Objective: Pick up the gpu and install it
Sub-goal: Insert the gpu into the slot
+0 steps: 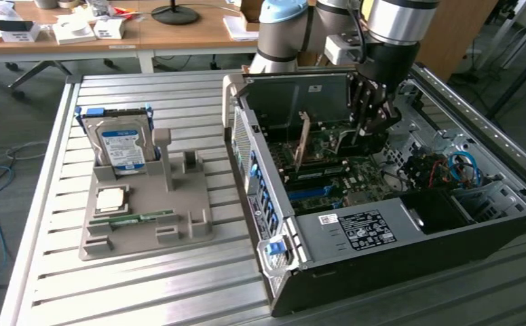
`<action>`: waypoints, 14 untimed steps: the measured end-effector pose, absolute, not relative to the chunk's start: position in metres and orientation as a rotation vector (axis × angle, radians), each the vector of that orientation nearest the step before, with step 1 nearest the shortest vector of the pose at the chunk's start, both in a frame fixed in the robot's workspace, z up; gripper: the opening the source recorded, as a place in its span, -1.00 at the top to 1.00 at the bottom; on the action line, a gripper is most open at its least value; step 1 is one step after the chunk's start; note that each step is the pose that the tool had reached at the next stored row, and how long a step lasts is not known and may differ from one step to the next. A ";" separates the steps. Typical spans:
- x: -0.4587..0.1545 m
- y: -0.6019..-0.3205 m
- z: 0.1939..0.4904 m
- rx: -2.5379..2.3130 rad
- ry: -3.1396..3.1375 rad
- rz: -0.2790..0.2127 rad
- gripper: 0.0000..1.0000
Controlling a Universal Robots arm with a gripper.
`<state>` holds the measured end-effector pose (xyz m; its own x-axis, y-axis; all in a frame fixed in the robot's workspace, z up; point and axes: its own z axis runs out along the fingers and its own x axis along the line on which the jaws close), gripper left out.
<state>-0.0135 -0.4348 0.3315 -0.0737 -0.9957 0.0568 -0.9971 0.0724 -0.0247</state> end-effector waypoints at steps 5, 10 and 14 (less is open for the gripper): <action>-0.013 -0.435 0.331 2.121 -2.282 0.089 0.47; -0.013 -0.435 0.331 2.121 -2.282 0.089 0.47; -0.013 -0.435 0.330 2.121 -2.282 0.088 0.47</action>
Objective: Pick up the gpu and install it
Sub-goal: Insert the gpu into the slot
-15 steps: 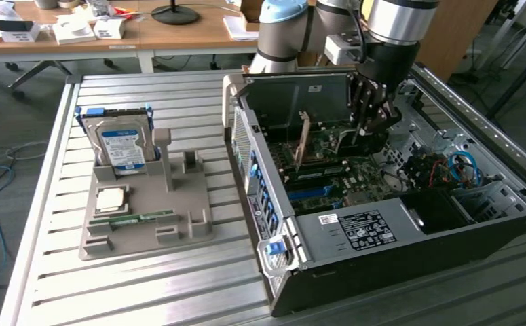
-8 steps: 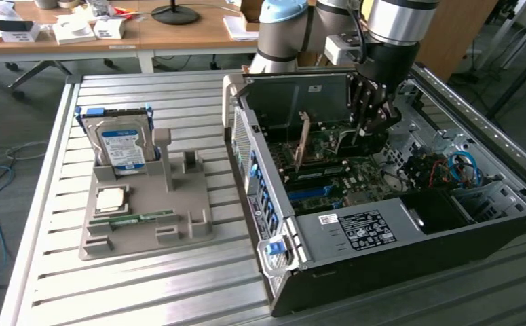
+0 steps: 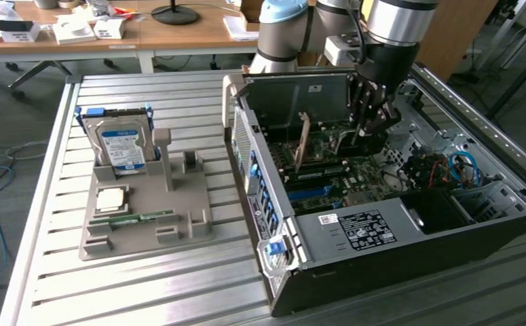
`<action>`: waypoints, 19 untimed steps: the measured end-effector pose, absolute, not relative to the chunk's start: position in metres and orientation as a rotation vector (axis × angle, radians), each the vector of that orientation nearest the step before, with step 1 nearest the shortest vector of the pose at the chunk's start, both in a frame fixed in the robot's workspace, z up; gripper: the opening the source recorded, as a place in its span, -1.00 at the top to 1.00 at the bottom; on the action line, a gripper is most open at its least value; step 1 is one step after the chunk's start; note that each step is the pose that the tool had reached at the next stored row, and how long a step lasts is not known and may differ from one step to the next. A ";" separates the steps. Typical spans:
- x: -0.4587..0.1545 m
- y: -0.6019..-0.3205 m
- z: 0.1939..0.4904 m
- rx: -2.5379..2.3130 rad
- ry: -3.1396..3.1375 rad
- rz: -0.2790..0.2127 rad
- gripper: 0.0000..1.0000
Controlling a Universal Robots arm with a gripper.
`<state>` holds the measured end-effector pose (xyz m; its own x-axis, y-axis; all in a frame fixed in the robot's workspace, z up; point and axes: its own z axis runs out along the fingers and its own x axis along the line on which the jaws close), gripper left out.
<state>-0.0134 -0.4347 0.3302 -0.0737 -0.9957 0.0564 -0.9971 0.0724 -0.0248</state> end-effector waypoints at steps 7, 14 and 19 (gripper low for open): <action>-0.013 -0.435 0.324 2.121 -2.282 0.089 0.47; -0.013 -0.435 0.323 2.121 -2.282 0.089 0.47; -0.014 -0.434 0.322 2.121 -2.282 0.089 0.47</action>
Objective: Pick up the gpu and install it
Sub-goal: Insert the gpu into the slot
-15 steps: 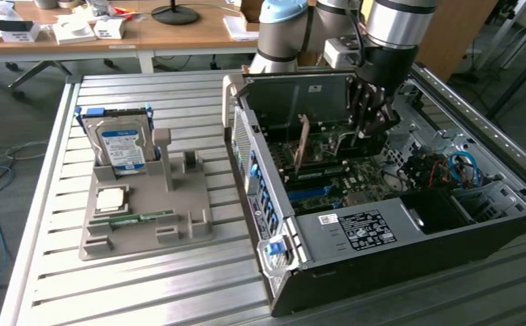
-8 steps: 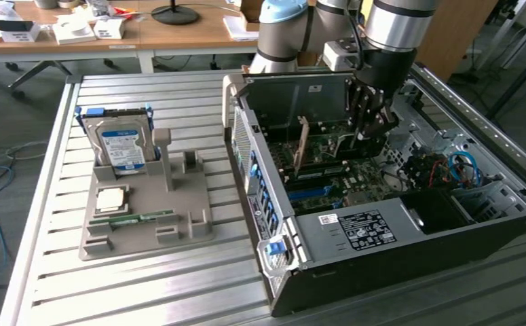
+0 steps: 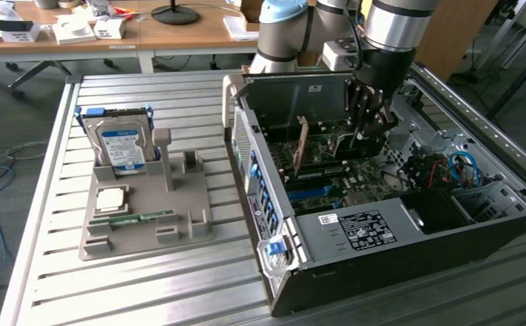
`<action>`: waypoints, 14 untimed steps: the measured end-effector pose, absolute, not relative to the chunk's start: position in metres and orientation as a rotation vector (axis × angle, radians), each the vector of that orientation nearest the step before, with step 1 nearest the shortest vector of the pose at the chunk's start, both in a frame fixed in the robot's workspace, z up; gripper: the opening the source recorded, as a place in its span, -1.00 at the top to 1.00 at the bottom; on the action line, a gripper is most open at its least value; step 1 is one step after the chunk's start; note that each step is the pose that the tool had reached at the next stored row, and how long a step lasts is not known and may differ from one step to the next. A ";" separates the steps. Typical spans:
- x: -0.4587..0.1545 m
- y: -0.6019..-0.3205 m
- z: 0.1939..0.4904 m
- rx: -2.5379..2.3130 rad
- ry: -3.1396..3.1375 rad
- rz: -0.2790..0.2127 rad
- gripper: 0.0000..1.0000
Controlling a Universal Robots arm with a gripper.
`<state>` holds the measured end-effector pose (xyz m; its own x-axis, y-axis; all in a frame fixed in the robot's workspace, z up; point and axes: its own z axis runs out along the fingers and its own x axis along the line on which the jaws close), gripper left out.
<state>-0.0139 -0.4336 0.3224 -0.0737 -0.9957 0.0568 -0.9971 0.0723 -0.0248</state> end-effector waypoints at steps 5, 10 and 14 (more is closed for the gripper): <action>-0.014 -0.433 0.322 2.121 -2.282 0.089 0.47; -0.014 -0.432 0.322 2.121 -2.282 0.089 0.47; -0.014 -0.431 0.322 2.121 -2.282 0.089 0.47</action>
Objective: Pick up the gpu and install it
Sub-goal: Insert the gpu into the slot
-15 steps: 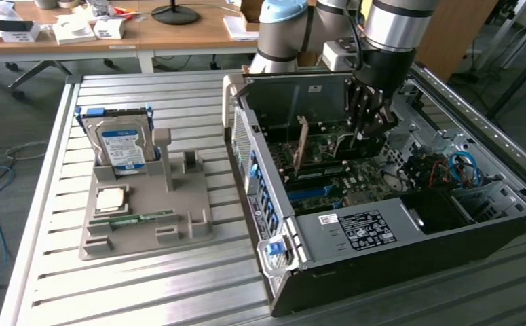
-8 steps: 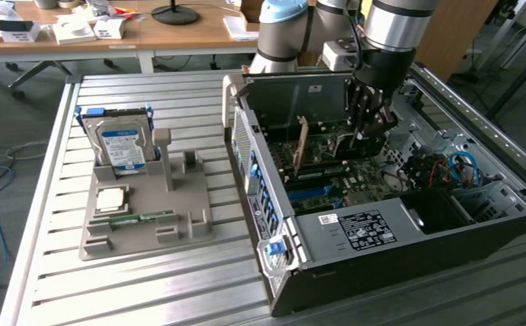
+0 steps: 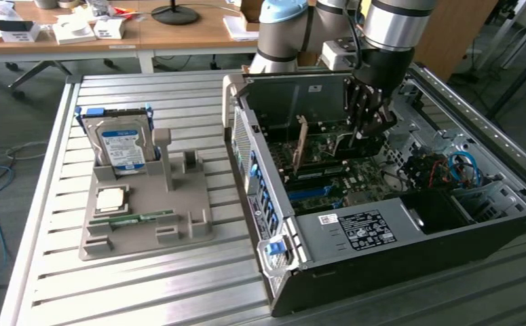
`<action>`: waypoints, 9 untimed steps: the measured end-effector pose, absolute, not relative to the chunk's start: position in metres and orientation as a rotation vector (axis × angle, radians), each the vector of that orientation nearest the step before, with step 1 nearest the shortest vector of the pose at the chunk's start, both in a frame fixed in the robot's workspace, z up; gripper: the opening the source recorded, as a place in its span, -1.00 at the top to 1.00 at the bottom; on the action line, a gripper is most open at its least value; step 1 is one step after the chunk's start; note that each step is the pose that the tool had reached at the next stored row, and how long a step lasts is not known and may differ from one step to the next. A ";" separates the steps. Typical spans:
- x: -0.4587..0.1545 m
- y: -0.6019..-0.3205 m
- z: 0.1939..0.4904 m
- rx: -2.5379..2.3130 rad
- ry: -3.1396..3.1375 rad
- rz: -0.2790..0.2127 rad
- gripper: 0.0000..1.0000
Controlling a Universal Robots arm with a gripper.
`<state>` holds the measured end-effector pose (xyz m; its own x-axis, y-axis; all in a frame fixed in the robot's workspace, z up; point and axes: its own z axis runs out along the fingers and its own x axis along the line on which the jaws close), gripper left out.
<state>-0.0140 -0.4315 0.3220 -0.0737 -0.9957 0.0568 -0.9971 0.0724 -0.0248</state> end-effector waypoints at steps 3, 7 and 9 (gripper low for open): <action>-0.014 -0.431 0.321 2.121 -2.282 0.088 0.47; -0.014 -0.431 0.319 2.121 -2.282 0.089 0.47; -0.014 -0.431 0.318 2.121 -2.282 0.089 0.47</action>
